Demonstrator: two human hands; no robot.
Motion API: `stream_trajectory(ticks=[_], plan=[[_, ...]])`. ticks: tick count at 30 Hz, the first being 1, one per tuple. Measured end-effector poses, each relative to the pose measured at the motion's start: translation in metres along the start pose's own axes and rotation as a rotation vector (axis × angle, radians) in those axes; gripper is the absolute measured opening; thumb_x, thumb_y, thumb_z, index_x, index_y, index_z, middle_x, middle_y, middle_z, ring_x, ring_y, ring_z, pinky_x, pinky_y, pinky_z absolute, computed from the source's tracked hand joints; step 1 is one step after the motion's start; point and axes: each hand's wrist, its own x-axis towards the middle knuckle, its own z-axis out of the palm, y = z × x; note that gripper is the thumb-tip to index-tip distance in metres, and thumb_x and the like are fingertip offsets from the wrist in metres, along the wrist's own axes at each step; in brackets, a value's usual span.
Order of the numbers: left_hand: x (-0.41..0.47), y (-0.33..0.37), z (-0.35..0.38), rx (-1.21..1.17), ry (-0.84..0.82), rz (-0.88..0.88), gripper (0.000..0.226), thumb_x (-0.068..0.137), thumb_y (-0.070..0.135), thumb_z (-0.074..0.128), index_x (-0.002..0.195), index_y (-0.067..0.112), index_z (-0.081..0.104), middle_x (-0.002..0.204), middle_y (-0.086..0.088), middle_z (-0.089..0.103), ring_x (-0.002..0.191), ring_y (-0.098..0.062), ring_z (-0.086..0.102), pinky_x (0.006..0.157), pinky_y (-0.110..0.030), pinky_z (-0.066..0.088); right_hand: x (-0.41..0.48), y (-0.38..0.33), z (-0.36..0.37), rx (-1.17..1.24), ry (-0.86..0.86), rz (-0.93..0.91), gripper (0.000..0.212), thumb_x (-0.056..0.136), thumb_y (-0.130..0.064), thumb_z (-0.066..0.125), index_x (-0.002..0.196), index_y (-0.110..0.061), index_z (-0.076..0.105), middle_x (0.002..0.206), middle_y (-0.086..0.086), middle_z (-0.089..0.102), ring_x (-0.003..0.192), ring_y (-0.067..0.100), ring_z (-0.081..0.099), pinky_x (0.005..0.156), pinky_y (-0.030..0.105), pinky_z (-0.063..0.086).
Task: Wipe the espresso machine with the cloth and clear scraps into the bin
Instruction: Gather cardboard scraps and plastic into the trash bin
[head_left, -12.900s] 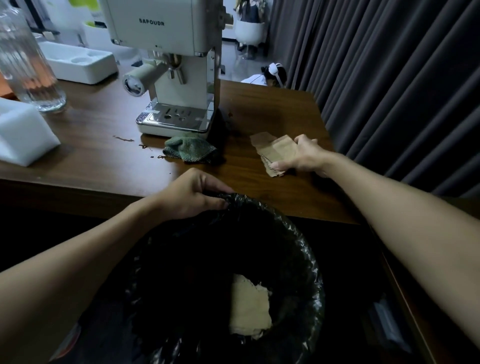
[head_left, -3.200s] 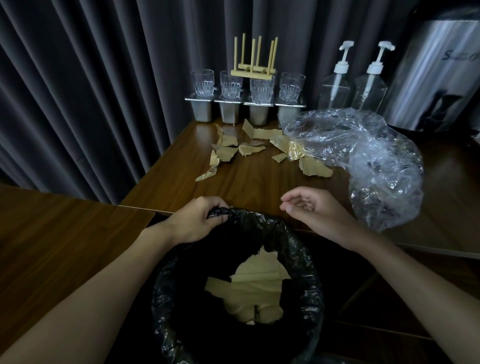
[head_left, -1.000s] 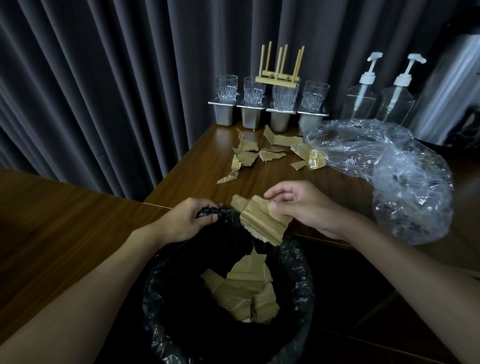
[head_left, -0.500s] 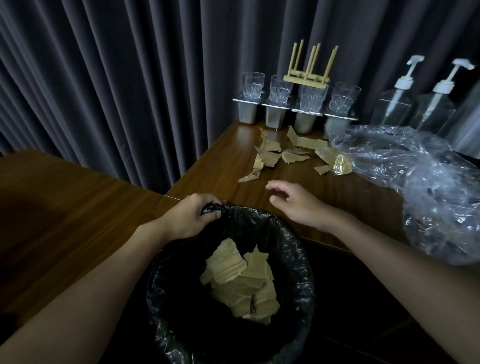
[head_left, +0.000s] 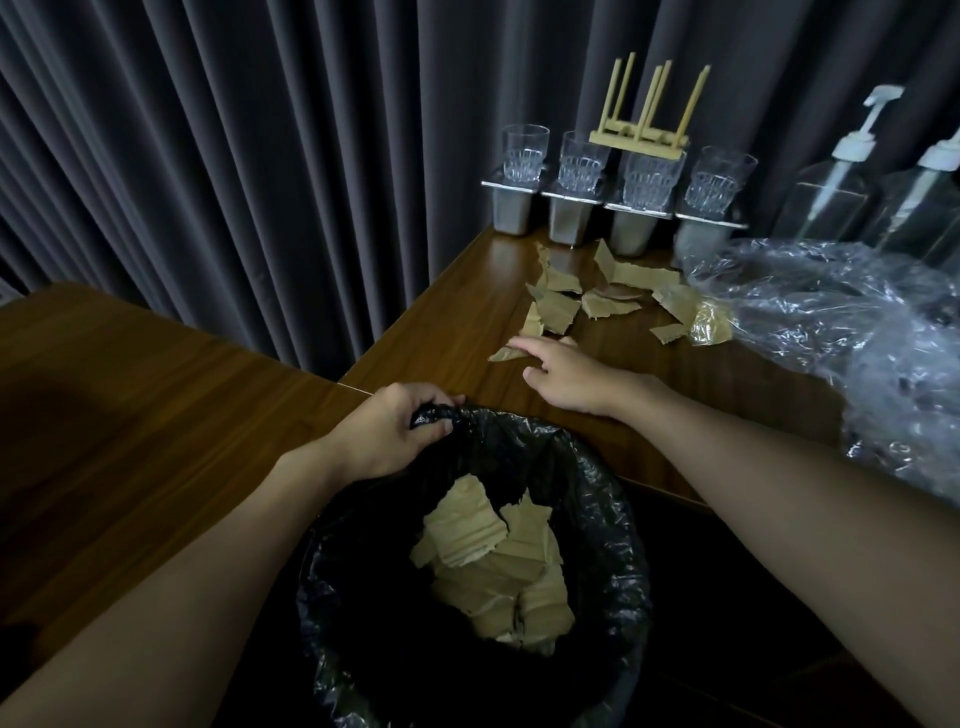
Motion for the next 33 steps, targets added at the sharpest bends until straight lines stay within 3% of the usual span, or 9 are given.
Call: stream_trajectory(ticks=[3,8,13,16,20,24,27,30,33], plan=[[0.000,0.000,0.001,-0.001,0.006,0.009,0.015,0.094,0.013,0.061,0.107,0.018,0.067,0.129,0.009,0.063,0.122,0.009,0.052,0.094,-0.010,0.045,-0.003,0.000,-0.001,0.080,0.129,-0.014,0.043,0.099,-0.023,0.046,0.141,-0.029,0.046,0.123,-0.002,0.046,0.106,0.018,0.053,0.097,0.038,0.048],[0.000,-0.001,0.000,0.021,0.011,0.014,0.015,0.095,0.016,0.061,0.109,0.020,0.067,0.130,0.012,0.061,0.120,0.009,0.053,0.096,-0.014,0.046,-0.010,0.010,0.003,-0.075,0.138,-0.112,0.011,0.091,-0.023,0.062,0.099,-0.020,0.069,0.099,-0.004,0.056,0.114,0.021,0.043,0.102,0.043,0.040],[0.000,0.000,0.001,0.033,0.023,0.013,0.015,0.094,0.016,0.062,0.108,0.021,0.067,0.129,0.012,0.062,0.118,0.012,0.052,0.100,-0.018,0.046,-0.015,0.021,0.000,-0.057,0.164,-0.139,0.009,0.085,-0.016,0.071,0.088,-0.008,0.071,0.118,0.004,0.040,0.115,0.019,0.043,0.103,0.035,0.042],[0.000,0.001,0.001,0.045,0.016,0.016,0.015,0.095,0.017,0.062,0.109,0.020,0.066,0.129,0.012,0.062,0.117,0.013,0.052,0.096,-0.015,0.046,-0.018,0.023,0.000,-0.062,0.156,-0.104,0.006,0.084,-0.018,0.073,0.081,-0.014,0.069,0.124,0.004,0.046,0.119,0.019,0.045,0.102,0.032,0.040],[-0.001,0.001,0.001,0.045,0.018,0.013,0.015,0.095,0.016,0.062,0.108,0.020,0.066,0.129,0.011,0.063,0.116,0.015,0.051,0.093,-0.009,0.044,-0.024,0.019,-0.003,-0.019,0.266,-0.087,0.015,0.086,-0.017,0.070,0.073,-0.020,0.063,0.094,-0.007,0.054,0.092,0.014,0.057,0.077,0.022,0.044],[-0.001,0.002,0.000,0.032,0.007,0.008,0.014,0.095,0.016,0.062,0.107,0.021,0.066,0.129,0.011,0.063,0.122,0.009,0.052,0.102,-0.022,0.046,-0.035,0.014,-0.009,0.028,0.357,-0.075,0.011,0.091,-0.011,0.063,0.081,-0.014,0.061,0.081,-0.010,0.059,0.071,-0.002,0.058,0.051,0.009,0.036],[-0.002,0.004,0.000,0.025,0.000,-0.001,0.013,0.095,0.015,0.061,0.107,0.019,0.066,0.129,0.010,0.062,0.122,0.007,0.052,0.102,-0.022,0.046,-0.042,0.010,-0.017,0.082,0.473,-0.081,0.009,0.090,-0.013,0.065,0.082,-0.013,0.060,0.077,-0.005,0.062,0.066,-0.002,0.060,0.048,0.017,0.045],[-0.003,0.006,0.000,0.015,-0.006,-0.006,0.013,0.095,0.014,0.060,0.106,0.021,0.065,0.129,0.010,0.062,0.121,0.007,0.052,0.102,-0.023,0.046,-0.048,0.010,-0.024,0.245,0.536,-0.103,0.011,0.086,-0.022,0.067,0.085,-0.025,0.057,0.082,0.003,0.065,0.076,0.020,0.066,0.068,0.040,0.056],[-0.003,0.007,-0.001,0.020,-0.008,-0.001,0.014,0.096,0.014,0.060,0.106,0.021,0.065,0.129,0.010,0.062,0.121,0.006,0.052,0.101,-0.024,0.047,-0.059,0.011,-0.029,0.424,0.536,-0.127,0.021,0.086,-0.021,0.068,0.092,-0.033,0.053,0.084,0.004,0.069,0.080,0.023,0.070,0.079,0.047,0.056]])
